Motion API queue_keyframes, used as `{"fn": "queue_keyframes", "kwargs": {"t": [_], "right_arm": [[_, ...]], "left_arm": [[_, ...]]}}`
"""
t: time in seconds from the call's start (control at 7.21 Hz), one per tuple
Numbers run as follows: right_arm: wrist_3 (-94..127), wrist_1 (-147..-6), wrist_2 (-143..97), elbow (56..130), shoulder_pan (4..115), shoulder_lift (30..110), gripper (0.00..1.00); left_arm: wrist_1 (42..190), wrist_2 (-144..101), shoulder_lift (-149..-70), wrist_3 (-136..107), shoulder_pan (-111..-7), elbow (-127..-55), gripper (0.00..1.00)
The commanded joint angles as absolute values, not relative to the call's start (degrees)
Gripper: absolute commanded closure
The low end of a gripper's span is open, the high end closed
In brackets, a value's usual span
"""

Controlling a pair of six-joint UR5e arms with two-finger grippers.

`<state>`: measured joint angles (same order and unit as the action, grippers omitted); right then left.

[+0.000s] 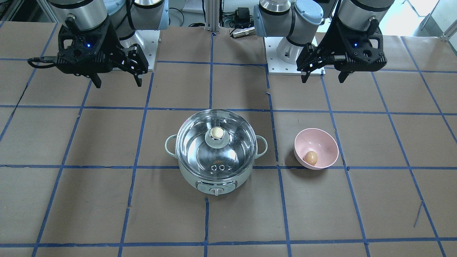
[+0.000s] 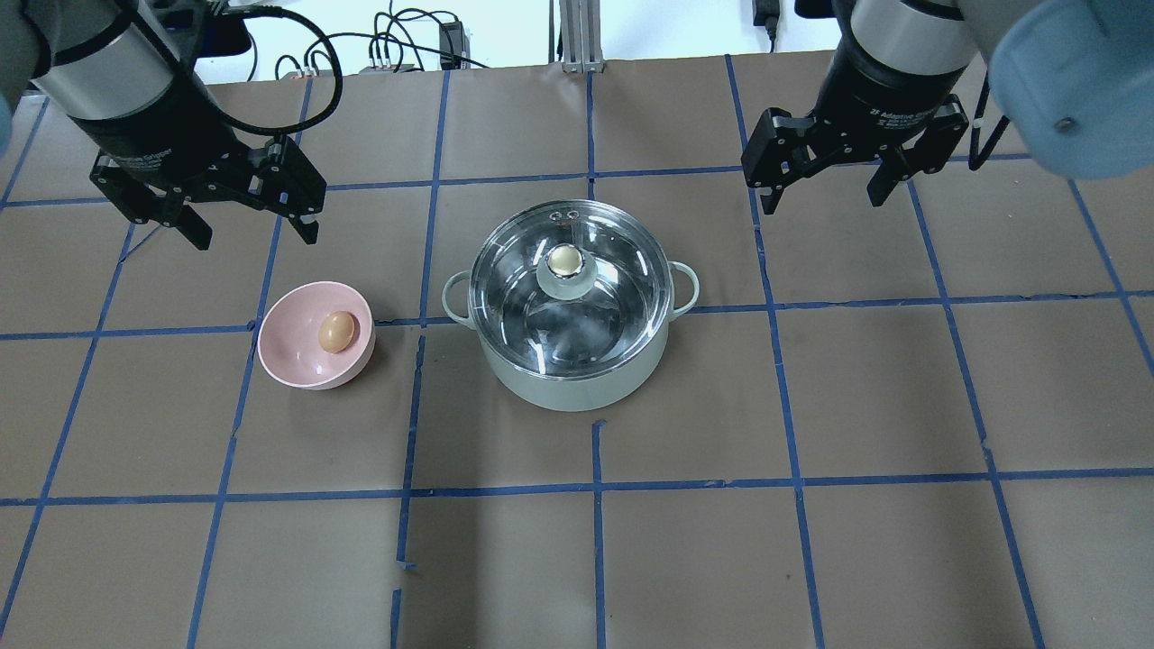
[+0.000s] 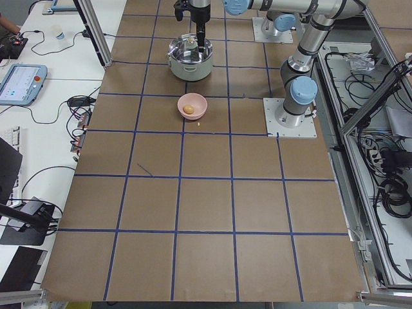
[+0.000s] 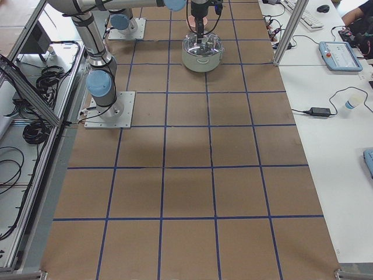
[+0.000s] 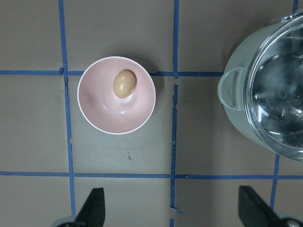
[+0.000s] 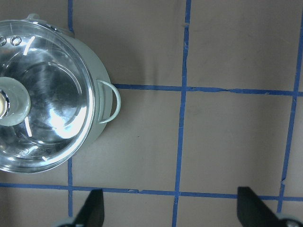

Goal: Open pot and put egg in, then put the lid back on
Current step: 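Move the right gripper toward the lid knob while the left approaches the bowl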

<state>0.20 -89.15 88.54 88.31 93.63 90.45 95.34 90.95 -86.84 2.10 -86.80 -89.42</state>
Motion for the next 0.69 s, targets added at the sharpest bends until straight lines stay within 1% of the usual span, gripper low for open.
{"fn": "queue_keyframes", "kwargs": {"t": [0.0,0.55], "right_arm": [[-1.0,-89.2,88.5,88.5,93.7,90.4,0.0],[-0.7,-89.9,88.4,88.7,94.0,89.8,0.0]], "left_arm": [[95.0,90.8,-87.9,4.1,-85.1,-90.9,0.0],[89.1,90.7,-88.3,12.2,-77.7,-97.9,0.0]]}}
